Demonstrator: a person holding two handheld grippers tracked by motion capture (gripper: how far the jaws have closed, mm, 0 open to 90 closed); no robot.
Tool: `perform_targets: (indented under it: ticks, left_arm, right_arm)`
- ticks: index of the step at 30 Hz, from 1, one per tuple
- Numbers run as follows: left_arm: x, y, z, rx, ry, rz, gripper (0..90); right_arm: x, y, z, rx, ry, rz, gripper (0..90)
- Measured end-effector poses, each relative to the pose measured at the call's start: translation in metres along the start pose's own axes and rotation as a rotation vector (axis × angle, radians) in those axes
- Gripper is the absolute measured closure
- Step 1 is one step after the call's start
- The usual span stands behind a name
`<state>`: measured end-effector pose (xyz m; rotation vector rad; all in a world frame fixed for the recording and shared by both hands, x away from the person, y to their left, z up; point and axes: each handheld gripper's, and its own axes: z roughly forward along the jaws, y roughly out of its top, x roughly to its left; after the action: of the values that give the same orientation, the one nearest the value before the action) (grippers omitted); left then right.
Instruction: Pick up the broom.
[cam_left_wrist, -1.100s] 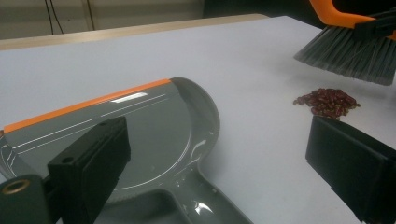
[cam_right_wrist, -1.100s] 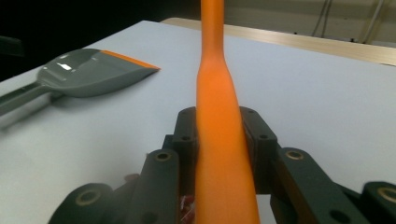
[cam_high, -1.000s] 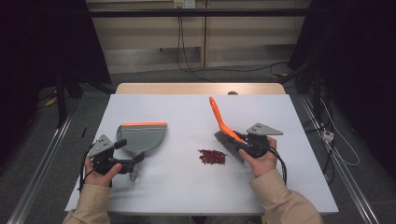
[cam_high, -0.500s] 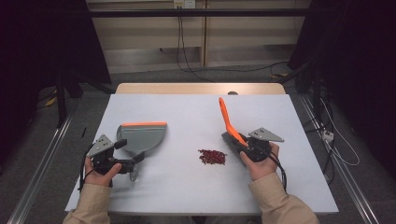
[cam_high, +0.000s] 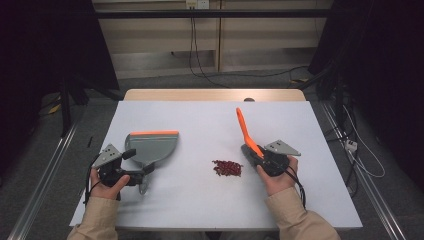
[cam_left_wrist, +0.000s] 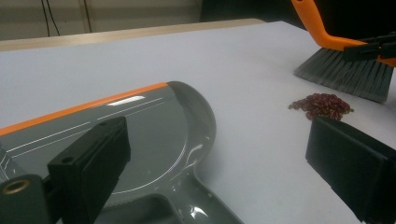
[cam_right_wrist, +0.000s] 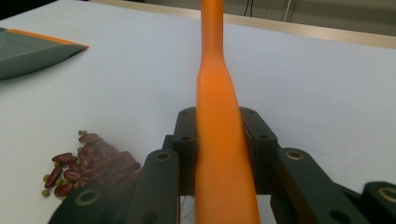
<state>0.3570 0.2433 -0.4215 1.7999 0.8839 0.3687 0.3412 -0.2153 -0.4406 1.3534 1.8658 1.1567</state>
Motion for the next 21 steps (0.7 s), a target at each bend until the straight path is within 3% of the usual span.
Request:
perform_targets:
  ticks: [3, 6, 8, 10, 16, 21]
  left_arm:
    - [0.0, 0.0, 0.0, 0.0, 0.002, 0.003, 6.3]
    - [0.0, 0.0, 0.0, 0.001, 0.001, 0.001, 6.3]
    - [0.0, 0.0, 0.001, -0.001, 0.0, -0.002, 6.3]
    - [0.0, 0.0, 0.001, -0.002, 0.0, -0.003, 6.3]
    - [0.0, 0.0, 0.001, 0.002, 0.001, 0.001, 6.3]
    - [0.0, 0.0, 0.001, 0.001, 0.005, 0.002, 6.3]
  right_arm:
    - [0.002, 0.002, 0.0, 0.018, 0.003, -0.005, 70.8]
    - [0.004, 0.005, 0.001, 0.049, 0.018, -0.004, 64.0]
    - [0.006, 0.009, 0.002, 0.062, 0.015, -0.033, 62.9]
    - [0.006, 0.011, 0.002, 0.063, 0.016, -0.031, 62.7]
    - [0.008, 0.015, 0.005, 0.09, 0.001, -0.034, 70.7]
    - [0.011, 0.015, 0.006, 0.093, -0.02, -0.014, 71.4]
